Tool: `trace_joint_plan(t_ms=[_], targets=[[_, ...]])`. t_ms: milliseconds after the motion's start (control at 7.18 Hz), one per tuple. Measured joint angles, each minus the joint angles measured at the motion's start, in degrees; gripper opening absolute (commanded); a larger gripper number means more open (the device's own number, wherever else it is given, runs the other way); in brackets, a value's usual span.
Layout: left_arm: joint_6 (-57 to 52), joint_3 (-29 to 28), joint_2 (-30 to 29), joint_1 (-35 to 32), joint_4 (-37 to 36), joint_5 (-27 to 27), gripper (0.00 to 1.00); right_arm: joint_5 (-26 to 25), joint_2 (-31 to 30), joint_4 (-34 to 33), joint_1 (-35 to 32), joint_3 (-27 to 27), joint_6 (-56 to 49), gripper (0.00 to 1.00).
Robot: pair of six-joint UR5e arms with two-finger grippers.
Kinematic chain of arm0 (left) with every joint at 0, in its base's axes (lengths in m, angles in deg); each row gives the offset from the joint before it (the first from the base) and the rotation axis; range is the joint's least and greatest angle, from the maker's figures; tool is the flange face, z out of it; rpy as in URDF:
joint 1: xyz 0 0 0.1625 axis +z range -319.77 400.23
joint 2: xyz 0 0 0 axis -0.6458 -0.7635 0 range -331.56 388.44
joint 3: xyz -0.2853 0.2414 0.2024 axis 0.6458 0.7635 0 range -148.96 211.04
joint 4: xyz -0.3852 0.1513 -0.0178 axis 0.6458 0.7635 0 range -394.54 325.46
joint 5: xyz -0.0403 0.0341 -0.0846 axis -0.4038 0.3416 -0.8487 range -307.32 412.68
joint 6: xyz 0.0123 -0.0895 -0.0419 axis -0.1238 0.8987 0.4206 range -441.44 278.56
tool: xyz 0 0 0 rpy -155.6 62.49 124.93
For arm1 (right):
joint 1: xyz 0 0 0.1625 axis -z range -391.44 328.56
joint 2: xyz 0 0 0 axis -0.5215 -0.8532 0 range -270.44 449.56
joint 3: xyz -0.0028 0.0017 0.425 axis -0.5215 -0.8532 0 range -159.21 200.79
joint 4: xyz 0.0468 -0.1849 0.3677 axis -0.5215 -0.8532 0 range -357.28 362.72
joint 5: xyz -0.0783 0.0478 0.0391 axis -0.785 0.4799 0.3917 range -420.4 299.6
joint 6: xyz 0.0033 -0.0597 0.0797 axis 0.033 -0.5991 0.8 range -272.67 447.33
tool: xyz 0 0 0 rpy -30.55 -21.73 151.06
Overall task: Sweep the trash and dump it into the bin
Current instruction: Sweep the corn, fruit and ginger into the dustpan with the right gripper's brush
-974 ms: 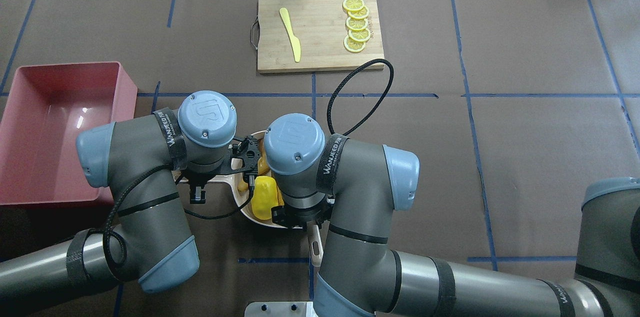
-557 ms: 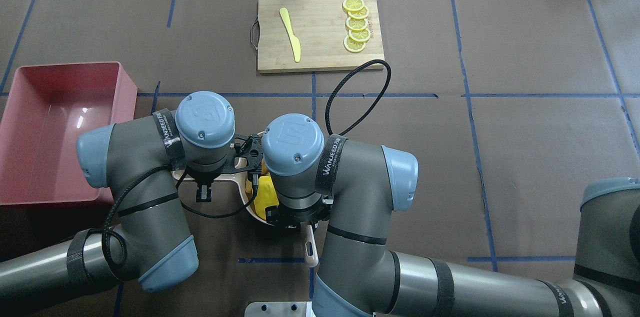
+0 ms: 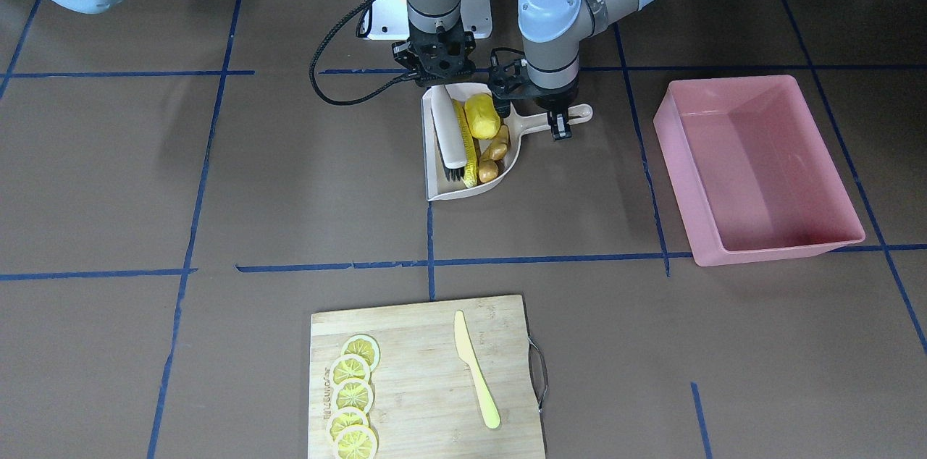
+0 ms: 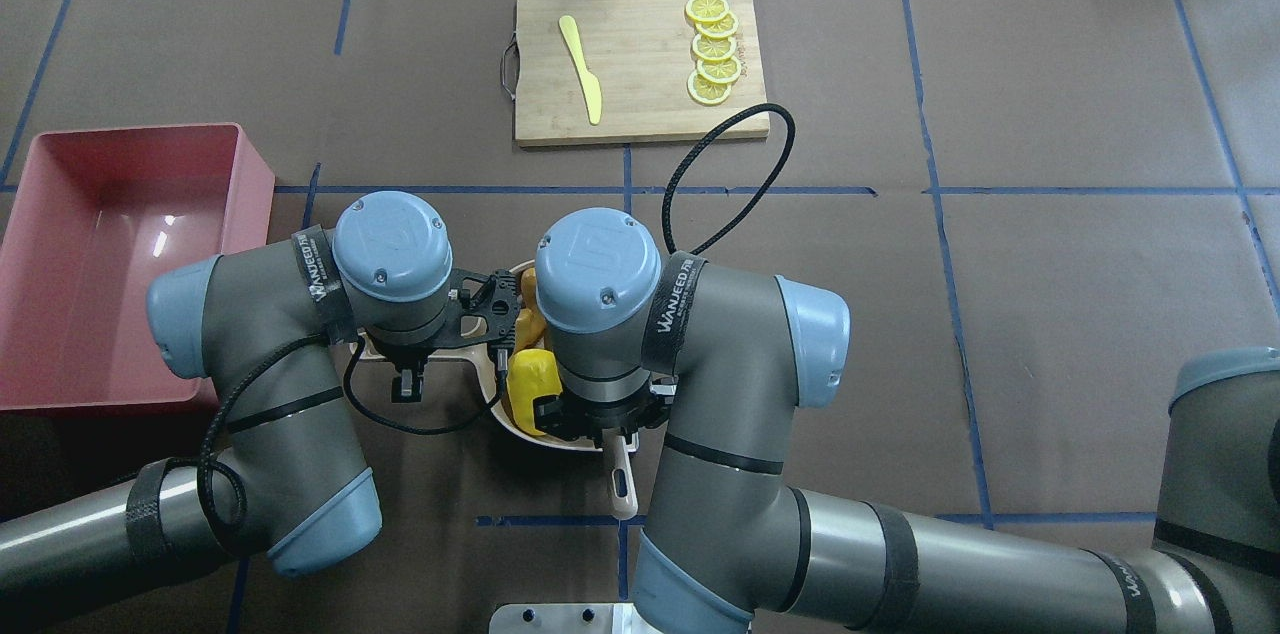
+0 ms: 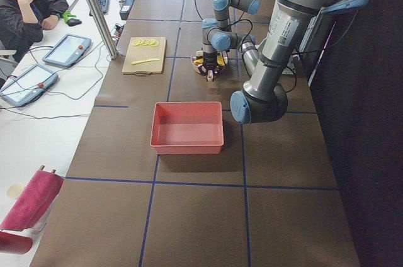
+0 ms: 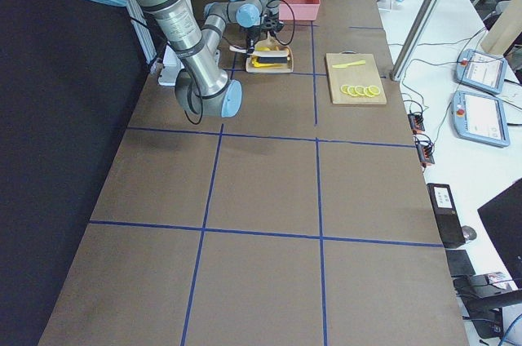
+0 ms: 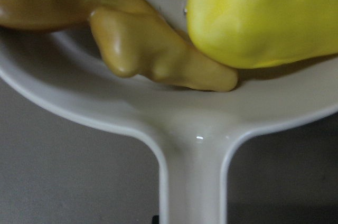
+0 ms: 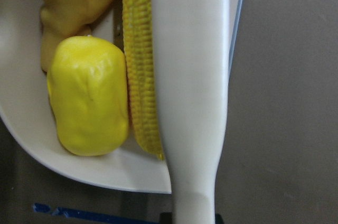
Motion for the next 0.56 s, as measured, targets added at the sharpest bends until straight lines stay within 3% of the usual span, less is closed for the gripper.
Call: trace_joint_plan(t_ms=[557], targets=[[-0.19,-0.72,0.34,-0.33,1.88,-1.83,0.0,1.18,-1.2,-0.89,-3.15,3.83,-0.11,0.0]])
